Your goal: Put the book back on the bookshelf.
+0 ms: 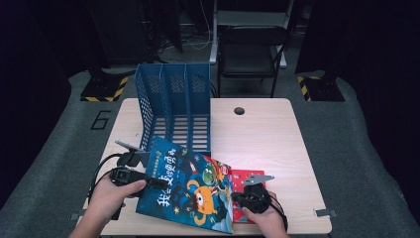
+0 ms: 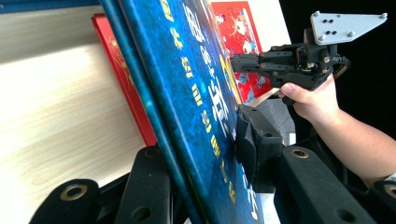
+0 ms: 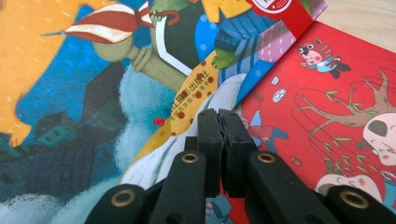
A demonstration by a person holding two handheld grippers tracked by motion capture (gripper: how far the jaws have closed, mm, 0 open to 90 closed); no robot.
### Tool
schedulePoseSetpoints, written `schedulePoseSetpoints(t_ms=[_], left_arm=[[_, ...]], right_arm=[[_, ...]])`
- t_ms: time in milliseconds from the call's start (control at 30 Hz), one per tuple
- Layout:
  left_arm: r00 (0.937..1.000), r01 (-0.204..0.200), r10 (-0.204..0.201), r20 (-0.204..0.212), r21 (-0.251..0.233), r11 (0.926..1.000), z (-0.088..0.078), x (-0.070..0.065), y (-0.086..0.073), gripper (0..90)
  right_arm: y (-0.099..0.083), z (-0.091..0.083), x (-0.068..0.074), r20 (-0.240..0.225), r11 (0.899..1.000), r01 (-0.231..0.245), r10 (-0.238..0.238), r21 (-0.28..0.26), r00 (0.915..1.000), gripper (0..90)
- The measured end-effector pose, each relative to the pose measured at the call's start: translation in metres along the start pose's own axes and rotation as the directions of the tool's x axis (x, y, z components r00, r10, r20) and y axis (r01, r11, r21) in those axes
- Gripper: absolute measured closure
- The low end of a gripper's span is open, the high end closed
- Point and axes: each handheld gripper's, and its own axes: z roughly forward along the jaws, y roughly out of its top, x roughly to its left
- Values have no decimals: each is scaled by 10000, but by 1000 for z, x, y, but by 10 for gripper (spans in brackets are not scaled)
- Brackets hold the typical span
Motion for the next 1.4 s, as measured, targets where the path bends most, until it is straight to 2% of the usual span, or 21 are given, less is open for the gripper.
schedulePoseSetpoints(t_ms=[133, 167, 233, 300, 367, 400, 433, 600, 667, 800, 867, 900, 933, 1000, 1133, 1167, 1200, 1233, 1267, 1367, 1400], left_arm=[[9999, -15, 13, -135, -107, 9999, -2, -5, 3, 683], [10000, -37, 37, -36, 1, 10000, -3, -5, 4, 684], [9998, -44, 43, -188, -53, 10000, -3, -7, 4, 685], [9999, -32, 33, -141, 80, 10000, -5, -7, 6, 685], [9998, -56, 57, -209, 63, 10000, -5, -8, 7, 688], [9999, -61, 64, -152, 172, 9998, -7, -8, 8, 689], [9995, -54, 57, -304, 87, 9999, -7, -10, 9, 689], [9992, -145, 163, -367, 504, 9986, -10, -12, 13, 688], [9982, -208, 241, -543, 604, 9980, -11, -14, 14, 687], [9976, -294, 345, -596, 842, 9960, -13, -19, 18, 688], [9957, -343, 415, -826, 865, 9957, -13, -24, 21, 687], [9955, -430, 515, -793, 1050, 9935, -14, -25, 23, 687], [9942, -368, 462, -968, 970, 9946, -14, -28, 24, 687], [9930, -539, 668, -977, 1298, 9901, -16, -32, 28, 687], [9877, -696, 892, -1285, 1500, 9862, -16, -43, 34, 687], [9885, -742, 944, -1183, 1649, 9835, -17, -45, 36, 688], [9859, -805, 1018, -1326, 1575, 9842, -16, -48, 37, 691], [9872, -777, 990, -1251, 1648, 9833, -16, -49, 38, 691], [9849, -876, 1103, -1338, 1651, 9824, -16, -52, 39, 693], [9851, -813, 1040, -1372, 1621, 9834, -15, -57, 42, 699], [9839, -940, 1191, -1334, 1807, 9790, -16, -57, 44, 699]], right_arm=[[0, 1, 2, -72, 10000, -97, 97, -1, 9999, 881], [1, 1, 2, -68, 9999, -115, 115, -21, 9999, 882], [1, 2, 2, -72, 10000, -83, 83, -1, 9999, 884], [1, 3, 2, -119, 10000, -46, 45, -58, 9999, 886], [2, 3, 5, -141, 9996, -286, 286, 52, 9995, 886], [2, 4, 4, -178, 9999, -114, 113, -40, 9998, 886], [2, 4, 4, -178, 9999, -114, 113, -40, 9998, 886], [3, 5, 7, -215, 9997, -256, 256, 8, 9994, 886], [4, 6, 6, -228, 9999, -113, 112, -10, 9997, 886], [4, 7, 8, -224, 10000, -84, 83, -49, 9997, 887], [5, 8, 9, -193, 10000, -68, 67, -34, 9998, 886], [5, 9, 9, -261, 10000, -15, 13, -57, 9997, 886], [5, 9, 11, -258, 9999, -123, 123, -22, 9996, 886], [6, 9, 10, -215, 10000, -46, 45, -18, 9998, 886], [7, 10, 11, -341, 10000, -2, 1, -36, 9994, 885], [7, 10, 11, -338, 10000, -6, 5, -42, 9994, 885], [6, 11, 11, -317, 9999, 8, -13, -161, 9995, 886], [6, 11, 11, -317, 9999, 8, -13, -161, 9995, 886], [6, 11, 12, -312, 9999, -5, -1, -163, 9995, 886], [6, 12, 12, -321, 9999, 11, -16, -159, 9995, 886], [6, 11, 12, -361, 9999, 15, -19, -102, 9993, 885]])
